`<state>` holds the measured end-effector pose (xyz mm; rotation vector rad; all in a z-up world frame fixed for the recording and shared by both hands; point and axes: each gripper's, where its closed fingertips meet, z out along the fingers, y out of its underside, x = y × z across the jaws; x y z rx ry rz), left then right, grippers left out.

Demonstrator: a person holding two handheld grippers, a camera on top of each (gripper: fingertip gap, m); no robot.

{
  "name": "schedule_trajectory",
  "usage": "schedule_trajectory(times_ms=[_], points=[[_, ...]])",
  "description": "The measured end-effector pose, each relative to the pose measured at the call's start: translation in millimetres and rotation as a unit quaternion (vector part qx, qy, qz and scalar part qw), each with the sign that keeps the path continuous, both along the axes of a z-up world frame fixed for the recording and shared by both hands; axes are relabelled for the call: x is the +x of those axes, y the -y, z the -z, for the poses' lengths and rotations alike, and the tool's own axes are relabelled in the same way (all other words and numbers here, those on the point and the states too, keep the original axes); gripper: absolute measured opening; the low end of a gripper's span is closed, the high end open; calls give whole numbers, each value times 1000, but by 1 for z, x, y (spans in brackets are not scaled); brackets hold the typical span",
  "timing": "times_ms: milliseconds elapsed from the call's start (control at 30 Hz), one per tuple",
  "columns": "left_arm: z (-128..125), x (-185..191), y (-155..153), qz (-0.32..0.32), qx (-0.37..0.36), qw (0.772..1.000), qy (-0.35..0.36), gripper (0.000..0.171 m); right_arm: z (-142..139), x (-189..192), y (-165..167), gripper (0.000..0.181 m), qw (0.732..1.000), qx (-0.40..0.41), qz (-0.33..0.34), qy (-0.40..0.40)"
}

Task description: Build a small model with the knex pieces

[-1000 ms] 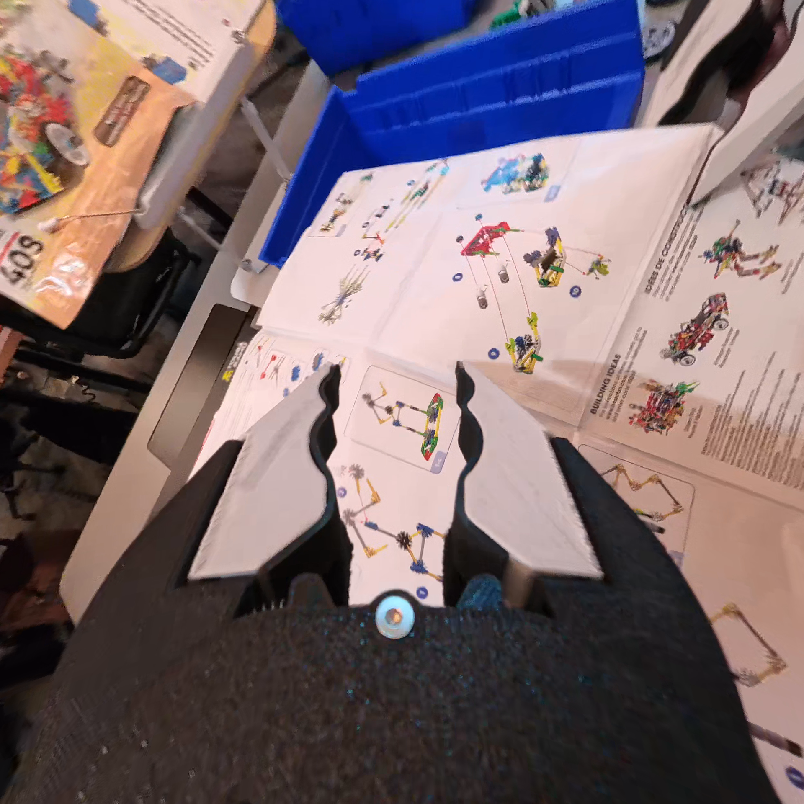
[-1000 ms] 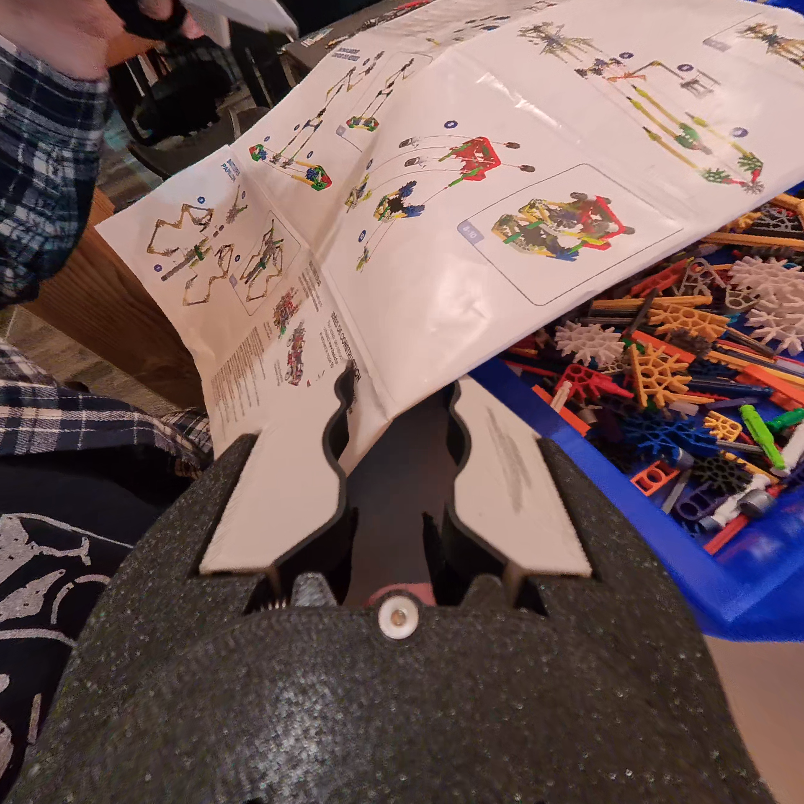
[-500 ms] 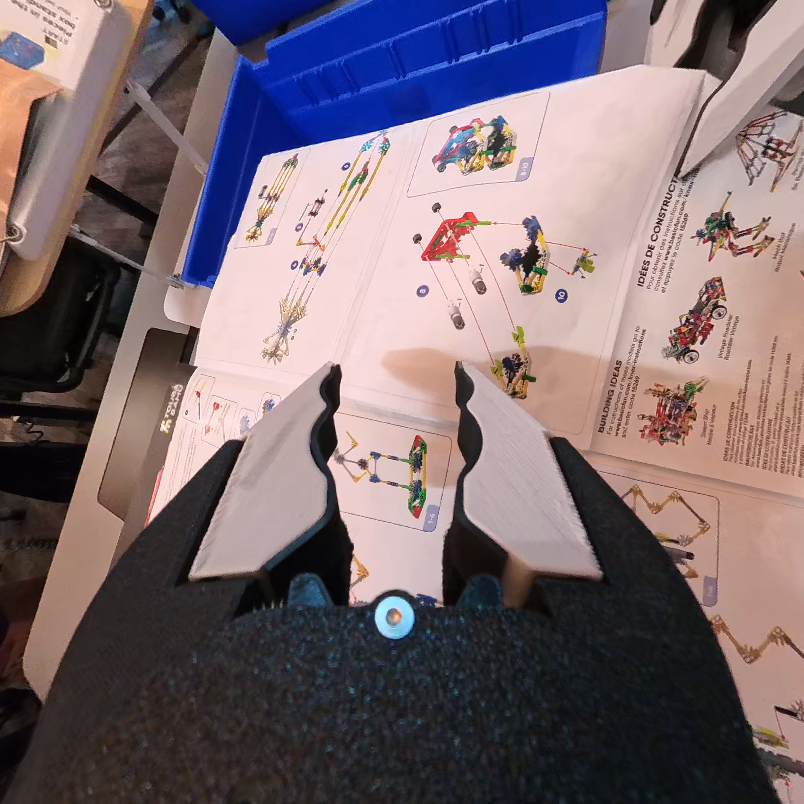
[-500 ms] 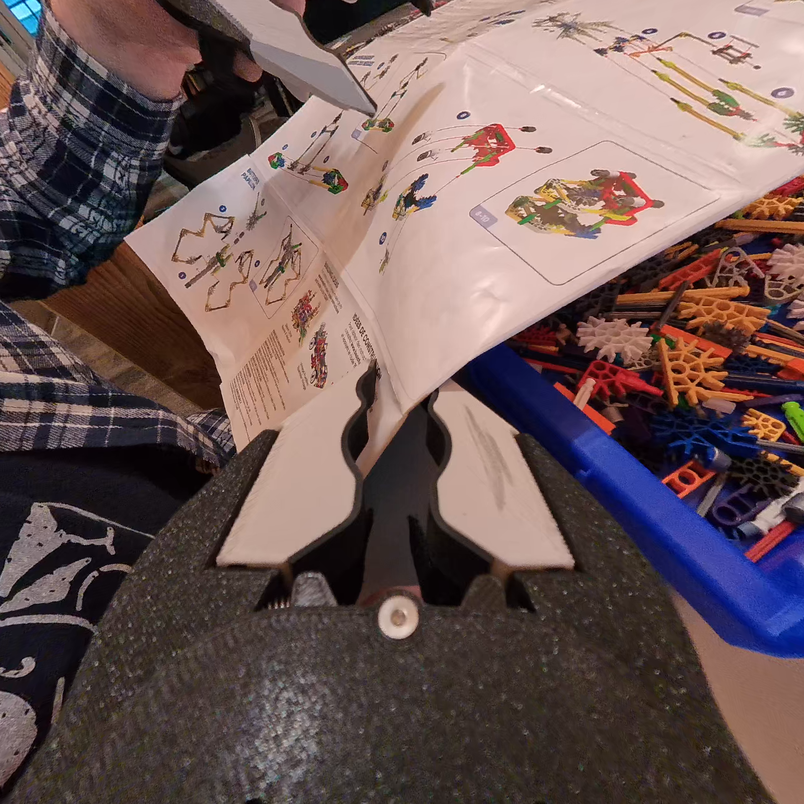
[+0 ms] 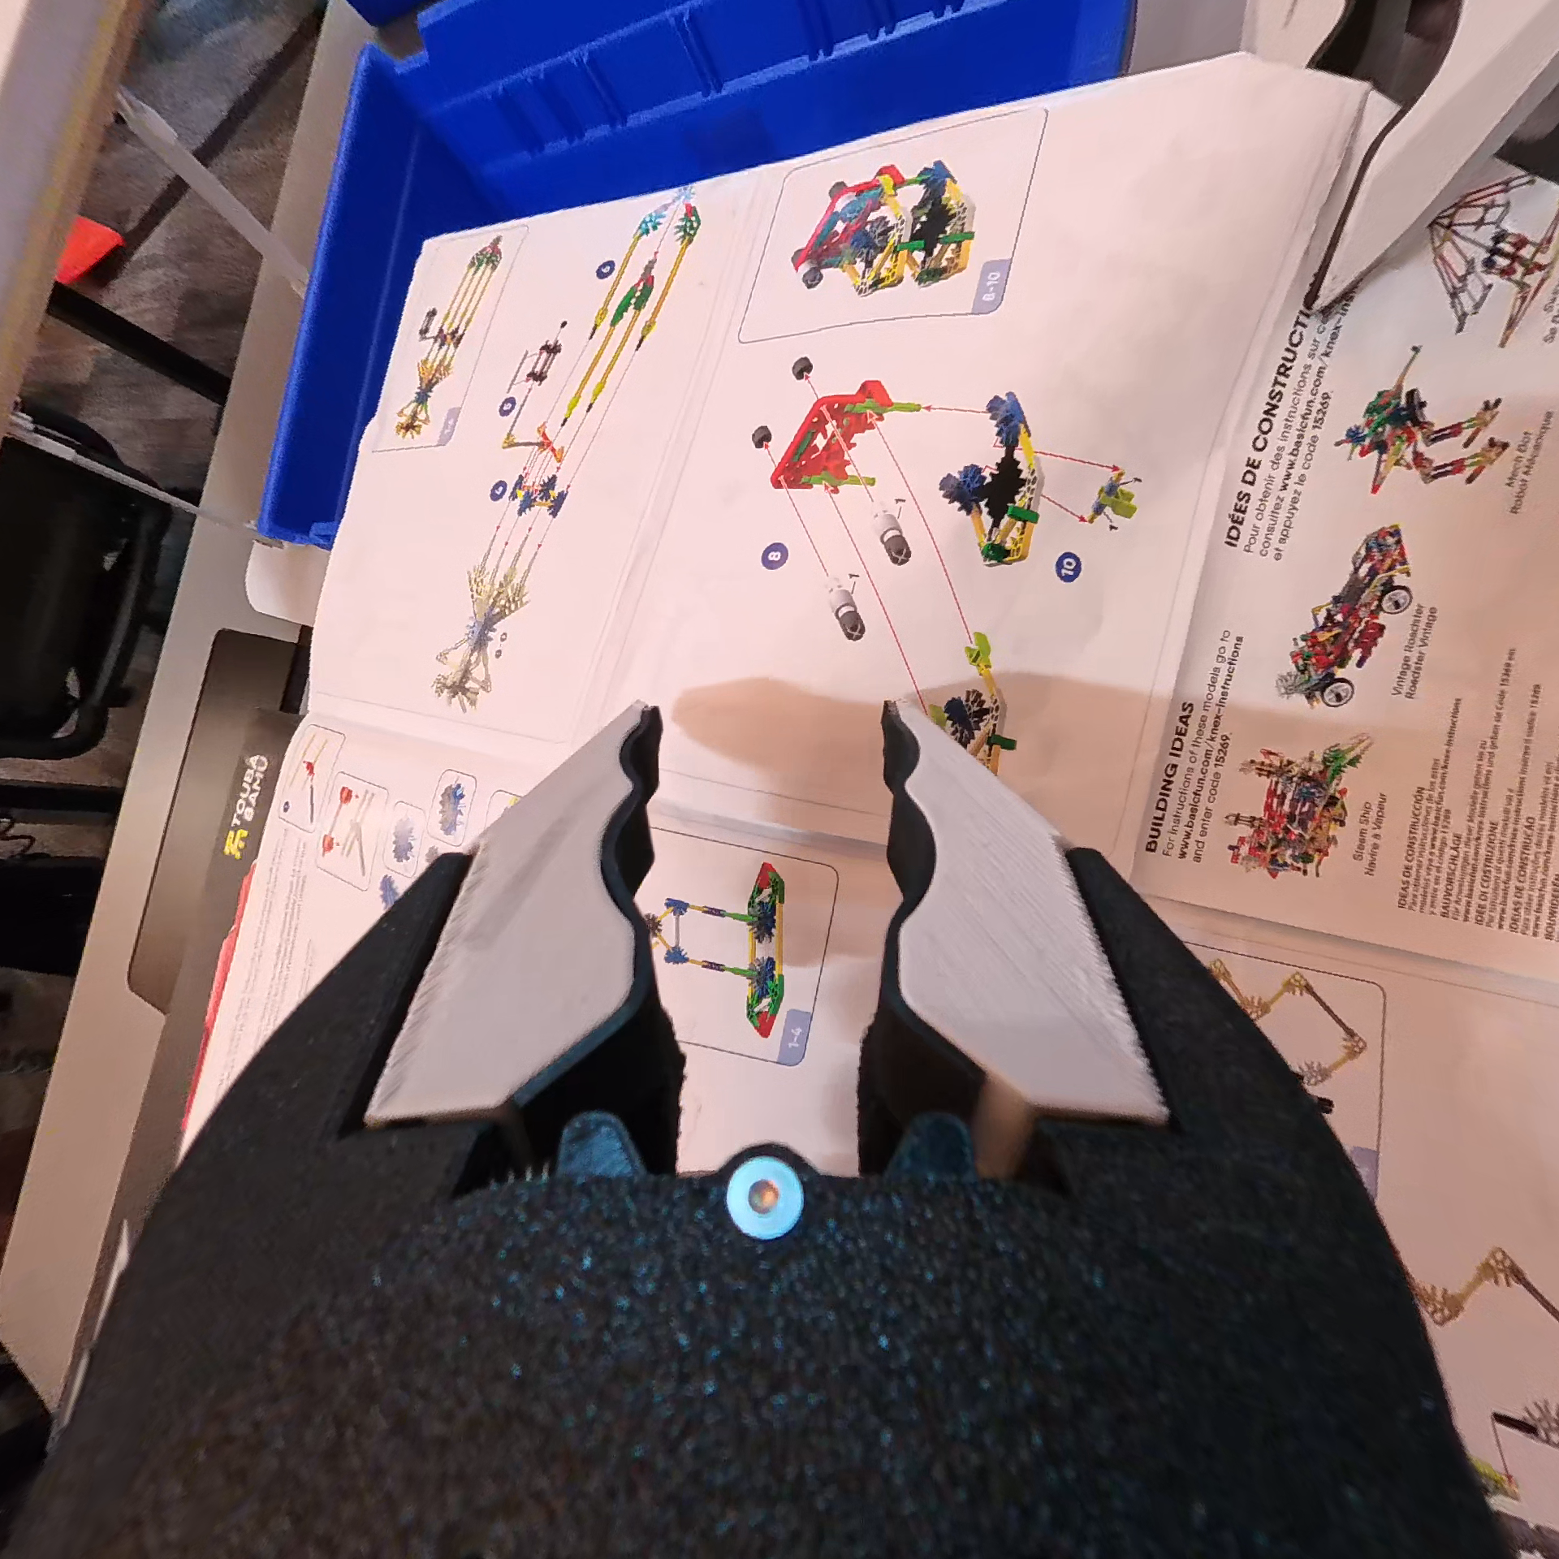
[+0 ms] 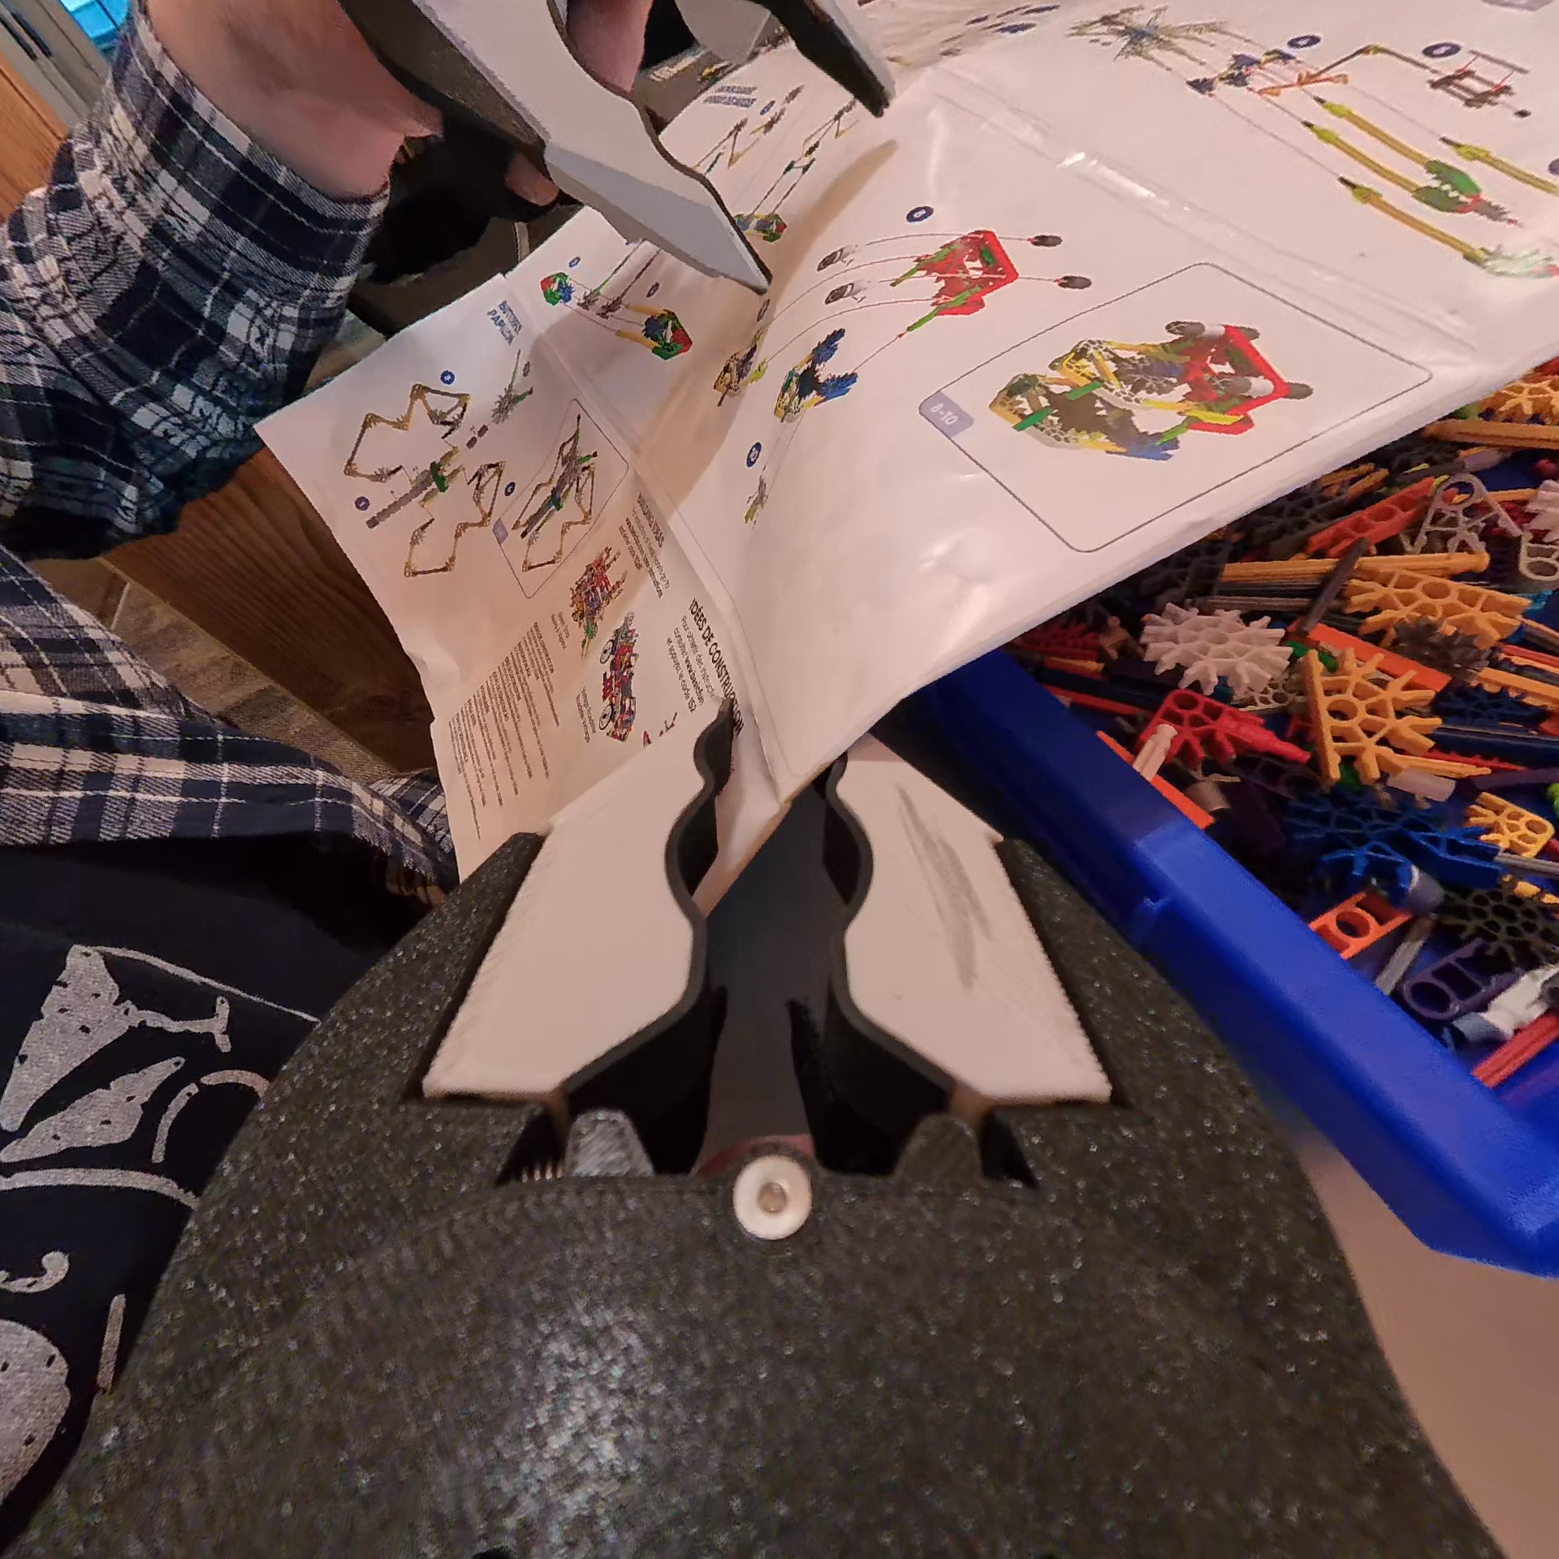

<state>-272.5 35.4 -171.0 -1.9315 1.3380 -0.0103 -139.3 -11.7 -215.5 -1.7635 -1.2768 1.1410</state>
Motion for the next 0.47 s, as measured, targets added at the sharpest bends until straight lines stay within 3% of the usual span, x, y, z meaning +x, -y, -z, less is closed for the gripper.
schedule_trajectory(times_ms=[33,467], points=[[1,0,0,0,-1,1000,0,52,0,0,0,17,1000,0,0,-1],[6,7,-4,0,-6,1000,-1,52,-13,5,-8,15,999,-2,13,-35]])
